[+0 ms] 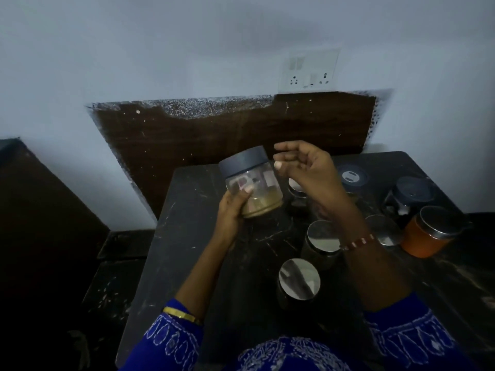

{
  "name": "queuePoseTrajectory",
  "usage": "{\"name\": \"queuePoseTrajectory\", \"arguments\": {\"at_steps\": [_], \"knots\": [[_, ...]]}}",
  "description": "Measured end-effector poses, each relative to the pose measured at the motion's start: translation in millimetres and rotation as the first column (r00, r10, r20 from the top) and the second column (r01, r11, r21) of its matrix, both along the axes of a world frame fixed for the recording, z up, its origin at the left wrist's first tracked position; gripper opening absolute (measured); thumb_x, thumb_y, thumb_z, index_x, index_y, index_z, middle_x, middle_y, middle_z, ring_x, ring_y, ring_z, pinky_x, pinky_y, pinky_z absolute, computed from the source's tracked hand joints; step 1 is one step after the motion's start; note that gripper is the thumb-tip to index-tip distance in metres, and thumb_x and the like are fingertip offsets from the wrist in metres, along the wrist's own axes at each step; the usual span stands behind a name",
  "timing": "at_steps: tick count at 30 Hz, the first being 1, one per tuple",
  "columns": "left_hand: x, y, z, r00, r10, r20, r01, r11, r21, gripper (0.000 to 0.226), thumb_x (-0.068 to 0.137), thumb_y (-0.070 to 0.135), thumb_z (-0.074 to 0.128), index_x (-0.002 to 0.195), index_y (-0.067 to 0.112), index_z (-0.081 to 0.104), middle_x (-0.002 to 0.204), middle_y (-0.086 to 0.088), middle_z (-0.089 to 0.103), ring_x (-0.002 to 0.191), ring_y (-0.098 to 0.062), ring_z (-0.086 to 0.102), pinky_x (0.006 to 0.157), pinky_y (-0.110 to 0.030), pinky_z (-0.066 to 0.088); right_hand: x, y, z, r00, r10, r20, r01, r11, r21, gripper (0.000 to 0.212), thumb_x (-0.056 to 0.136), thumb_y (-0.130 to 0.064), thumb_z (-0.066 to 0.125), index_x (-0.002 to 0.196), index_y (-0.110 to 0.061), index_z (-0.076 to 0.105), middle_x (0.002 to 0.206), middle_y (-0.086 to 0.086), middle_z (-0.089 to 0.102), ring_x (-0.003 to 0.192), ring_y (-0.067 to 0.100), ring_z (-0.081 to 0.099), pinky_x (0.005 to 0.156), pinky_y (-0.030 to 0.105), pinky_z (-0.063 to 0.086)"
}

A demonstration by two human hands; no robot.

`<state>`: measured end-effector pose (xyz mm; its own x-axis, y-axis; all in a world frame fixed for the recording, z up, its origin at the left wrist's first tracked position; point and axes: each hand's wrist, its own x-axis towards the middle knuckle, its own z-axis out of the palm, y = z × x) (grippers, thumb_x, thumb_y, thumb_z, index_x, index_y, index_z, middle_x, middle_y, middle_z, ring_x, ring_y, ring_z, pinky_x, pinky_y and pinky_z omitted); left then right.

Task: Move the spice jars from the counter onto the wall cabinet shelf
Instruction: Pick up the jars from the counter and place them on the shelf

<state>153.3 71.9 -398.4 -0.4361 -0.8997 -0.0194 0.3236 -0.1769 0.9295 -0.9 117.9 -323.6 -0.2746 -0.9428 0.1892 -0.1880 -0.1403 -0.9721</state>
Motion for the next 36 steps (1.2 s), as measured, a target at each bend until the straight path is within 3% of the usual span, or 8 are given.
{"name": "queuePoseTrajectory", "arguments": {"at_steps": [4, 7, 10, 13, 17, 23, 29, 36], "knots": [[-2.6, -4.5, 14.2, 0.956, -0.18, -0.23, 0.202, 0.977, 0.073, 0.073, 0.059, 0.053, 0.075, 0.116, 0.011, 0.057, 0.107, -0.008, 0.07, 0.097, -0.022, 0.067, 0.078, -0.033, 0.058, -4.3, 5.1, -11.2, 1.0, 0.015, 0.019, -0.017, 0.989, 0.148, 0.035, 0.085, -0.016, 0.064, 0.119, -0.015, 0.058, 0.098, -0.005, 0.066, 0.095, 0.011, 0.064, 0.086, 0.032, 0.054], [-7.0, -8.2, 17.4, 0.958, -0.112, -0.264, 0.162, 0.971, 0.173, 0.051, 0.088, 0.05, 0.039, 0.113, 0.009, 0.058, 0.107, -0.014, 0.068, 0.096, -0.025, 0.065, 0.081, -0.034, 0.056, -0.7, 7.5, -14.6, 0.998, 0.056, 0.035, -0.061, 0.983, 0.176, 0.04, 0.086, -0.02, 0.062, 0.124, -0.014, 0.054, 0.089, -0.007, 0.064, 0.083, 0.005, 0.063, 0.074, 0.022, 0.054], [-12.9, -11.3, 14.3, 0.972, -0.066, -0.226, 0.114, 0.971, 0.209, 0.053, 0.095, 0.047, 0.023, 0.11, 0.011, 0.059, 0.101, -0.011, 0.071, 0.091, -0.021, 0.068, 0.078, -0.032, 0.056, 7.3, 5.2, -19.6, 1.0, 0.012, -0.021, -0.01, 0.992, 0.129, 0.052, 0.083, -0.02, 0.066, 0.131, -0.014, 0.047, 0.091, -0.001, 0.061, 0.079, 0.008, 0.061, 0.066, 0.017, 0.052], [-19.3, -12.4, 15.0, 0.995, 0.021, -0.095, -0.004, 0.984, 0.178, 0.047, 0.096, 0.044, 0.025, 0.11, 0.015, 0.058, 0.103, -0.01, 0.069, 0.097, -0.022, 0.065, 0.085, -0.035, 0.052, 14.5, 5.4, -27.3, 0.997, -0.068, -0.03, 0.069, 0.996, 0.049, 0.061, 0.08, -0.019, 0.069, 0.135, -0.014, 0.044, 0.106, 0.006, 0.061, 0.083, 0.01, 0.061, 0.063, 0.013, 0.053], [-22.5, -15.4, 11.5, 0.99, 0.117, 0.08, -0.12, 0.992, 0.035, 0.046, 0.096, 0.047, 0.026, 0.117, 0.018, 0.055, 0.113, -0.012, 0.065, 0.107, -0.027, 0.062, 0.088, -0.038, 0.051, 19.6, 8.6, -29.7, 0.989, -0.147, -0.011, 0.147, 0.989, -0.017, 0.065, 0.078, -0.017, 0.072, 0.136, -0.017, 0.044, 0.112, -0.001, 0.056, 0.087, 0.001, 0.058, 0.06, 0.006, 0.051], [-25.0, -12.0, 9.0, 0.996, 0.055, 0.068, -0.056, 0.998, 0.018, 0.096, 0.062, 0.07, 0.062, 0.135, 0.012, 0.038, 0.128, -0.019, 0.056, 0.114, -0.032, 0.059, 0.092, -0.044, 0.052, 19.1, 8.3, -33.7, 0.978, -0.182, -0.097, 0.178, 0.983, -0.049, 0.064, 0.076, -0.019, 0.073, 0.133, -0.023, 0.047, 0.121, 0.003, 0.054, 0.1, 0.012, 0.059, 0.063, 0.009, 0.052], [-26.4, -10.5, 6.2, 0.999, 0.041, 0.001, -0.041, 0.998, 0.038, 0.073, 0.078, 0.055, 0.044, 0.136, 0.01, 0.038, 0.129, -0.021, 0.055, 0.112, -0.03, 0.06, 0.074, -0.028, 0.057, 15.7, 10.9, -33.7, 0.993, -0.117, -0.021, 0.116, 0.993, -0.037, 0.057, 0.081, -0.011, 0.068, 0.134, -0.018, 0.047, 0.121, 0.006, 0.055, 0.094, 0.005, 0.057, 0.061, 0.001, 0.047], [-29.2, -17.2, 31.2, 0.996, 0.078, 0.039, -0.076, 0.996, -0.052, 0.065, 0.085, 0.055, 0.043, 0.131, 0.01, 0.046, 0.123, -0.018, 0.061, 0.108, -0.027, 0.063, 0.084, -0.033, 0.056, 9.8, -0.9, -17.3, 0.997, -0.038, 0.074, 0.039, 0.999, -0.005, 0.059, 0.084, -0.011, 0.064, 0.137, -0.015, 0.041, 0.114, 0.007, 0.061, 0.094, 0.008, 0.061, 0.069, 0.011, 0.054]]}}
